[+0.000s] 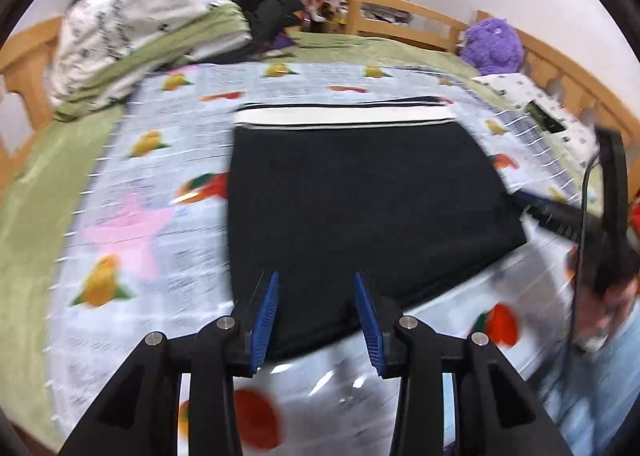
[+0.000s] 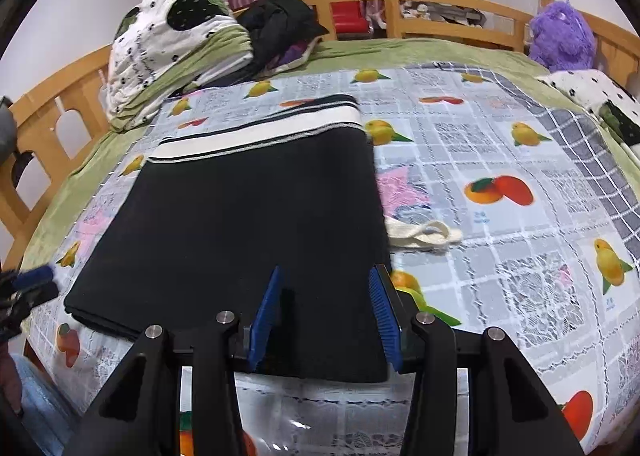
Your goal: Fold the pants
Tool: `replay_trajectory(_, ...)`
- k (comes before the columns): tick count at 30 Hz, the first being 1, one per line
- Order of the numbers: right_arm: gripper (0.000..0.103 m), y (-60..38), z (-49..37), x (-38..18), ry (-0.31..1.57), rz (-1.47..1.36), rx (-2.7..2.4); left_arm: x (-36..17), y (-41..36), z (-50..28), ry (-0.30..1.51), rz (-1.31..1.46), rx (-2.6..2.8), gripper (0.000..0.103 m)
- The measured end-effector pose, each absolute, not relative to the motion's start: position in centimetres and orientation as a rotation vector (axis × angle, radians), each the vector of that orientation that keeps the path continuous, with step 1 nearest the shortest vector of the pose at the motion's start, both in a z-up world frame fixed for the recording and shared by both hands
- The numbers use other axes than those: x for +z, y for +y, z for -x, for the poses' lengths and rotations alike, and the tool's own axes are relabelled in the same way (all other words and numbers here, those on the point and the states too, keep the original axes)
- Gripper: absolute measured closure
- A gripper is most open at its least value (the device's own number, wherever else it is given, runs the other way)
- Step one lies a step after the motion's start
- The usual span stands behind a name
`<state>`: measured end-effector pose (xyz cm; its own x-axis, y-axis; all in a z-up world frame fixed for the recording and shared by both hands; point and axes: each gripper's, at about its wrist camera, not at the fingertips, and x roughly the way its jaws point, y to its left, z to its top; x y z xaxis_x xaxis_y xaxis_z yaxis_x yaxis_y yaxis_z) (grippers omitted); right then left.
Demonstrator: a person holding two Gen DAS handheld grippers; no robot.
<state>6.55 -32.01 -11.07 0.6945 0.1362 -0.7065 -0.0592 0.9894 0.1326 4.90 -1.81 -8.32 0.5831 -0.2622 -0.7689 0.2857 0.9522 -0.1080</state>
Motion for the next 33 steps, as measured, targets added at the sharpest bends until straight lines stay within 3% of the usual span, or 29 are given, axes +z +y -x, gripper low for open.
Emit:
replay_trajectory(10, 0.058, -29.2, -6.2, -15.3, 0.909, 0.153, 0.119, -13.4, -6.1, -5.8, 0.969, -0.182, -0.329, 0.066)
replay_trajectory(19, 0.057, -32.0, -5.6, -14.8, 0.914, 0.079, 0.052, -13.2, -2.0, -5.5, 1.007, -0.056, -0.316, 0.063)
replay_trajectory(29, 0.057, -32.3, -3.2, -8.4, 0.83, -0.017, 0.007, -8.7, -1.7, -2.8, 0.928, -0.058, -0.217, 0.063)
replay_trajectory(33, 0.057, -31.0, -1.5, -6.2, 0.82, -0.037, 0.017, -5.7, -1.2, -0.7, 0.864, -0.004, -0.194, 0.058)
